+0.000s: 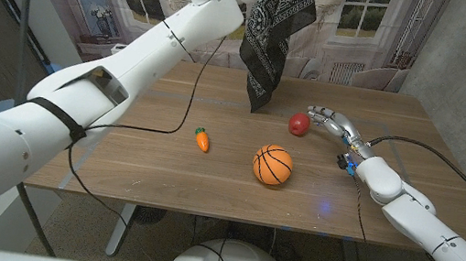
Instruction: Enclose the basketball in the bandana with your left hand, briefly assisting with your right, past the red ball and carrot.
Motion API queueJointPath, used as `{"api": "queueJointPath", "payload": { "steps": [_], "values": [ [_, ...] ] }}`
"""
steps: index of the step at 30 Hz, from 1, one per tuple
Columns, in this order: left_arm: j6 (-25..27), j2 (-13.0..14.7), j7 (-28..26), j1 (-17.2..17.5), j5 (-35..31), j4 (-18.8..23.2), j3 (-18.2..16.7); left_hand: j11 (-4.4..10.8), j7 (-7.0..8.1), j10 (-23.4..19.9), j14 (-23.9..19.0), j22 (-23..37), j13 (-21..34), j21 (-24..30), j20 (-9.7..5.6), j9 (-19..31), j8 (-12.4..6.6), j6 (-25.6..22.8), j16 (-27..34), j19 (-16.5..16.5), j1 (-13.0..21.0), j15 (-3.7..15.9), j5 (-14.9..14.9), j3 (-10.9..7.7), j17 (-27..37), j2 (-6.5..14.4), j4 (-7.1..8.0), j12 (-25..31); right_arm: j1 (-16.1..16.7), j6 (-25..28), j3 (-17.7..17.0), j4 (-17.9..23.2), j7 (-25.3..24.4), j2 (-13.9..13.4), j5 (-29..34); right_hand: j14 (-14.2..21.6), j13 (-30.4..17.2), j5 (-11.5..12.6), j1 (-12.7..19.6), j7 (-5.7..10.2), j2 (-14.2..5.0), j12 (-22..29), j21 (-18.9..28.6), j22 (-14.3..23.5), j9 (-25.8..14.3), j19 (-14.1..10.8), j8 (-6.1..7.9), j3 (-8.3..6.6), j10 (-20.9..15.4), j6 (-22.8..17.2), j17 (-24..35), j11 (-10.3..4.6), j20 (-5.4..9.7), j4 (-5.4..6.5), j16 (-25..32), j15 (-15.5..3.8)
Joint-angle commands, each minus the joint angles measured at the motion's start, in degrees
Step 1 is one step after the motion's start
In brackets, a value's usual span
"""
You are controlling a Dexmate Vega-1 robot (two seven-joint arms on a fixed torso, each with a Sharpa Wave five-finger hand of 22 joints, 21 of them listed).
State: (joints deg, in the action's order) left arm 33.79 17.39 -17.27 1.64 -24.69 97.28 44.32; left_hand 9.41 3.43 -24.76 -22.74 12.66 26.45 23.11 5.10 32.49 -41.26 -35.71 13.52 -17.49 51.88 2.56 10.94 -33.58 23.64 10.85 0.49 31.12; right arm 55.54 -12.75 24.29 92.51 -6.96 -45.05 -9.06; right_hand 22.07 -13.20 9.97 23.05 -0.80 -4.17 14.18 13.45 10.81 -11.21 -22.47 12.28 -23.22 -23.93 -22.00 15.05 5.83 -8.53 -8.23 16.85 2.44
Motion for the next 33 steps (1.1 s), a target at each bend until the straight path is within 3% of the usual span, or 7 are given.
{"api": "queueJointPath", "payload": {
  "steps": [1, 14, 18, 20, 23, 26, 33],
  "values": [
    [1.13, -1.56, 1.34, -3.43, -2.69, 0.12, 1.76, 0.48, 0.07, -0.19, -0.52, 0.09, 0.27, 0.33, -0.05, 0.09, -1.97, -0.52, -0.2, -0.31, 0.12, 5.03, 0.09, -0.66, 0.21, -0.21, 0.02, -0.27, -2.57, -1.94, 1.32, -1.96, 1.55, 1.21, 0.93, -0.43, -0.16, -0.09, -0.19, 0.31, 0.06, -0.09, -0.28, 0.14, -0.04, 0.24, -0.18, 0.47, 0.32, 0.34, 0.4, -0.28, 0.02, 0.12, 0.08, 0.12],
    [-0.08, -3.12, 1.72, -3.18, -0.37, -0.09, 0.12, 0.62, 0.41, -0.28, -0.64, 0.05, 0.4, 0.6, -0.13, -0.31, -2.75, -0.48, -0.36, -0.09, -0.06, 5.33, -0.01, -0.95, 0.23, -0.29, -0.11, -0.59, -2.14, -3.79, 1.04, -2.74, 0.8, 1.55, 1.29, -3.34, -0.27, -0.07, -0.67, 1.24, 0.35, -2.03, -0.82, 0.17, -0.09, 1.65, -1.87, 1.8, 5.21, 5.9, 1.22, -0.95, -0.17, 0.44, -0.72, 0.43],
    [0.19, -3.48, 2.17, -4.06, -0.75, -0.42, 0.81, 0.85, 0.32, -1.04, -0.94, 0.02, 0.44, 0.78, -0.51, -0.5, -3.39, -1.23, -0.1, -0.14, 0.47, 5.67, -0.25, -0.72, 0.43, -0.67, -1.16, -0.44, -1.79, -3.02, 1.17, -2.29, -0.77, 2.18, 2.27, -3.72, -0.28, -0.03, -0.75, 0.97, 0.54, -2.47, -0.91, 0.18, -0.09, 1.95, -2.12, 2.13, 6.54, 7.46, 1.37, -0.9, -0.22, 0.44, -0.8, 0.43],
    [2.06, -4.02, 1.37, -4.9, -2.8, -0.96, 2.16, 0.88, -0.17, -1.07, -0.8, 0.02, 0.46, 0.77, -0.47, -0.6, -3.66, -1.52, -0.03, 0.07, 0.65, 5.62, -0.4, -0.61, 0.63, -0.56, -1.51, -0.49, -2.36, -4.05, 1.62, -2.93, 1.17, 1.93, 1.64, -3.82, -0.28, -0.03, -0.81, 0.97, 0.67, -2.53, -0.97, 0.18, -0.09, 2.12, -2.19, 2.26, 6.77, 7.96, 1.41, -0.92, -0.27, 0.44, -0.83, 0.47],
    [5.88, -5.75, -0.15, -6.11, -5.84, -2.32, 3.93, 0.55, -0.95, -1.16, -0.7, 0.01, 0.49, 0.79, -0.25, -0.72, -3.84, -1.5, -0.1, 0.27, 0.59, 5.35, -0.53, -0.63, 0.67, -0.44, -1.56, -0.52, -2.31, -4.2, 1.91, -2.45, 1.17, 1.85, 2.34, -2.31, -0.38, -0.01, -1.09, 0.98, 0.91, -1.5, -0.73, 0.2, -0.09, 1.65, -1.45, 2.75, 4.56, 7.13, 1.64, -0.7, -0.42, 0.56, -0.12, 0.13],
    [5.83, -6.73, -0.13, -6.6, -5.32, -3.22, 3.86, 0.69, -0.94, -1.19, -0.66, 0.01, 0.51, 0.88, -0.2, -0.81, -3.99, -1.46, -0.17, 0.24, 0.4, 5.43, -0.59, -0.66, 0.68, -0.34, -1.43, -0.59, -2.27, -5.02, 2.02, -2.37, 1.61, 1.88, 2.25, 0.76, -0.54, 0.06, -1.1, 0.81, 0.78, -0.43, -0.11, 0.24, -0.08, 0.13, -0.5, 3.16, 2.13, 4.96, 2.07, -0.64, -0.34, 0.62, 1.3, -0.62],
    [7.87, -9.12, -1.2, -8.11, -6.27, -4.67, 4.92, 0.81, -1.27, -2.0, -1.19, -0.02, 0.56, 1.17, -0.55, -1.09, -4.87, -2.62, -0.16, 0.04, 0.76, 5.59, -0.72, -0.8, 0.54, -0.73, -2.33, -0.46, -2.59, -5.76, 2.63, -2.46, 2.25, 2.18, 2.94, 0.33, -0.69, 0.12, -0.69, 0.39, 0.65, -0.07, -0.19, 0.26, -0.06, 0.28, 0.2, 3.43, 1.27, 2.61, 2.51, -0.55, -0.26, 0.43, 1.34, -0.64]
  ]
}}
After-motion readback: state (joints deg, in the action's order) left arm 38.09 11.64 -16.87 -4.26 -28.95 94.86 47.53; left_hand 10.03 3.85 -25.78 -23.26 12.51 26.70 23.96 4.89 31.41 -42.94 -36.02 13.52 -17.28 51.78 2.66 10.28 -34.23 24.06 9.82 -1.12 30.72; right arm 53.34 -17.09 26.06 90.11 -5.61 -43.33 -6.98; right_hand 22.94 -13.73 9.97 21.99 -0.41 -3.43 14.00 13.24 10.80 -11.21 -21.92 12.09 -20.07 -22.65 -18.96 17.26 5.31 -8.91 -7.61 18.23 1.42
